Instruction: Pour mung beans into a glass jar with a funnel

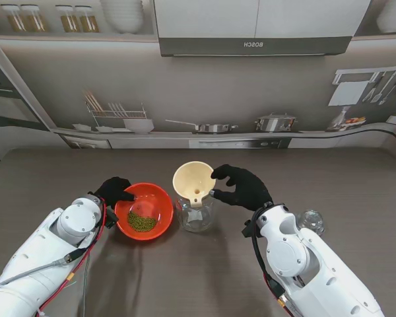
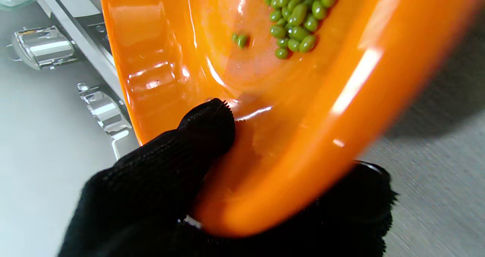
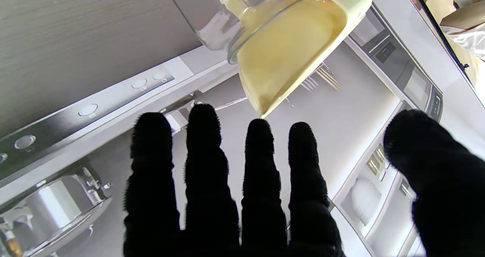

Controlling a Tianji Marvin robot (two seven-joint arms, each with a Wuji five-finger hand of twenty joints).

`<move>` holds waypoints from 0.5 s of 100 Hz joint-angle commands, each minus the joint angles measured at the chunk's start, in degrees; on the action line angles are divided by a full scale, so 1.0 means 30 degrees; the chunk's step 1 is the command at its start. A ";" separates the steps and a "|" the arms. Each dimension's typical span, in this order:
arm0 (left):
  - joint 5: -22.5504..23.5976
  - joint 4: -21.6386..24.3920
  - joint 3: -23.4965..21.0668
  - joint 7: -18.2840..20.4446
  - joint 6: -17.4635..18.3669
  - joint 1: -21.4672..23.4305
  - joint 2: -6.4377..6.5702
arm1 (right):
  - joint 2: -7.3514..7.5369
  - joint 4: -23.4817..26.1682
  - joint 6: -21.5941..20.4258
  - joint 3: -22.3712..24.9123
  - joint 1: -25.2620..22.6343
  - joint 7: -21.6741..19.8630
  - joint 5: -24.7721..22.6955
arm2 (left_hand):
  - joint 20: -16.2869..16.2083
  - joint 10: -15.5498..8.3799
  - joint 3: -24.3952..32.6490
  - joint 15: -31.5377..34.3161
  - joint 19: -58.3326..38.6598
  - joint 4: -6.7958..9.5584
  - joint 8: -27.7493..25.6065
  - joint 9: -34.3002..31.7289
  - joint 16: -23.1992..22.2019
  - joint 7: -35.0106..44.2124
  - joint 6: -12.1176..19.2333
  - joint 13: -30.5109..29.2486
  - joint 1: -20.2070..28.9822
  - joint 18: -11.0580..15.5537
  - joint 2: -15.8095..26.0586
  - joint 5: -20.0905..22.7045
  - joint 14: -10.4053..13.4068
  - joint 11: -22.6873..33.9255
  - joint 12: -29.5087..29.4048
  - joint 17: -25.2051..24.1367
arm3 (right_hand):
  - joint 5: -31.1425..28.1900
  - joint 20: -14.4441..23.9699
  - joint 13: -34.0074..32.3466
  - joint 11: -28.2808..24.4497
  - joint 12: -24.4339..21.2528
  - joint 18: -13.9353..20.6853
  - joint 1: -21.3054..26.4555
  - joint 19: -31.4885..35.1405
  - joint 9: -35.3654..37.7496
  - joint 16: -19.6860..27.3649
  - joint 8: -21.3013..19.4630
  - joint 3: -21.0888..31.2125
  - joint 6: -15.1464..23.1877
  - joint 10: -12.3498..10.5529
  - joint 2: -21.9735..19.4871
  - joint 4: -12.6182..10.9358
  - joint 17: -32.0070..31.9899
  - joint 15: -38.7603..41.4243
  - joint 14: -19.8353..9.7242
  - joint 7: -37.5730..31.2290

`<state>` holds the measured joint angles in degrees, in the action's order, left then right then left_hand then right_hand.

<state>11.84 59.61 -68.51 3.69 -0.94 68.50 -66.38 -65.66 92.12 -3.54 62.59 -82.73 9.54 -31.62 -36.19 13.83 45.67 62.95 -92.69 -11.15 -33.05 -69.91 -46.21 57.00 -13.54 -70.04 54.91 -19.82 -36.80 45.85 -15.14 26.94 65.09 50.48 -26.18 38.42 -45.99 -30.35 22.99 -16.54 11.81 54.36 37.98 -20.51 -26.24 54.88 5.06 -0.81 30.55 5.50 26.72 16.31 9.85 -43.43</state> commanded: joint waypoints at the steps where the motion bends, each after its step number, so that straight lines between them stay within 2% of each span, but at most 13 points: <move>1: -0.0214 0.0346 -0.0119 0.0399 -0.0029 -0.0040 -0.0081 | -0.0094 0.0019 0.0048 -0.0013 -0.0052 -0.0129 -0.0061 | -0.0342 0.0573 0.1273 0.0126 -0.0181 0.0325 -0.1044 -0.0831 -0.0105 0.2065 0.1703 -0.0710 0.2275 0.0332 0.1283 0.0835 -0.0360 -0.0013 -0.0110 0.0423 | 0.0131 -0.0279 -0.0355 0.0071 0.0069 -0.0147 -0.0330 0.0463 -0.0120 -0.0031 0.0133 0.0282 -0.0074 0.0139 -0.0290 -0.0159 0.0010 0.0003 -0.0289 -0.0094; 39: -0.1202 0.0932 -0.0696 0.0355 -0.0226 0.0197 -0.0213 | -0.0120 -0.0112 0.0058 -0.0007 0.0032 -0.0002 -0.0093 | -0.0535 0.0743 0.1301 0.0061 -0.0079 0.0368 -0.1161 -0.0858 -0.0109 0.1827 0.1549 -0.0686 0.2359 0.0326 0.1287 0.0973 -0.0581 -0.0108 -0.0156 0.0463 | 0.0512 -0.0275 -0.0267 0.0122 0.0026 -0.0145 -0.0388 0.0486 -0.0457 -0.0014 0.0145 0.0245 -0.0123 0.0173 -0.0323 -0.0146 -0.0002 0.0005 -0.0283 -0.0019; 50: -0.1304 0.1391 -0.0968 0.0428 -0.0314 0.0317 -0.0180 | -0.0160 -0.0143 0.0154 -0.0009 0.0049 0.0246 -0.0215 | -0.0593 0.0817 0.1298 0.0027 -0.0022 0.0387 -0.1189 -0.0886 -0.0113 0.1761 0.1463 -0.0699 0.2407 0.0221 0.1244 0.1016 -0.0650 -0.0115 -0.0143 0.0407 | 0.0804 -0.0311 0.0617 0.0206 0.0013 -0.0088 -0.0401 0.0361 -0.1330 0.0113 0.0152 0.0193 0.0035 0.0230 -0.0250 -0.0149 -0.0238 -0.0342 -0.0003 0.0049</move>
<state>8.38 62.21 -70.89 3.83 -1.64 69.47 -66.77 -65.79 91.67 -3.37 62.60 -82.50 10.41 -31.83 -37.08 14.13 45.25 62.95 -92.69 -11.15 -33.69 -69.93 -46.21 56.97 -13.65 -70.04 54.91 -20.18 -36.82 45.81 -15.49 26.51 65.09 50.48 -25.16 38.42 -45.99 -29.93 22.99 -16.54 11.81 54.37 36.26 -20.51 -26.24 54.89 5.03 -0.54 30.55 5.50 26.61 16.30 9.85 -43.43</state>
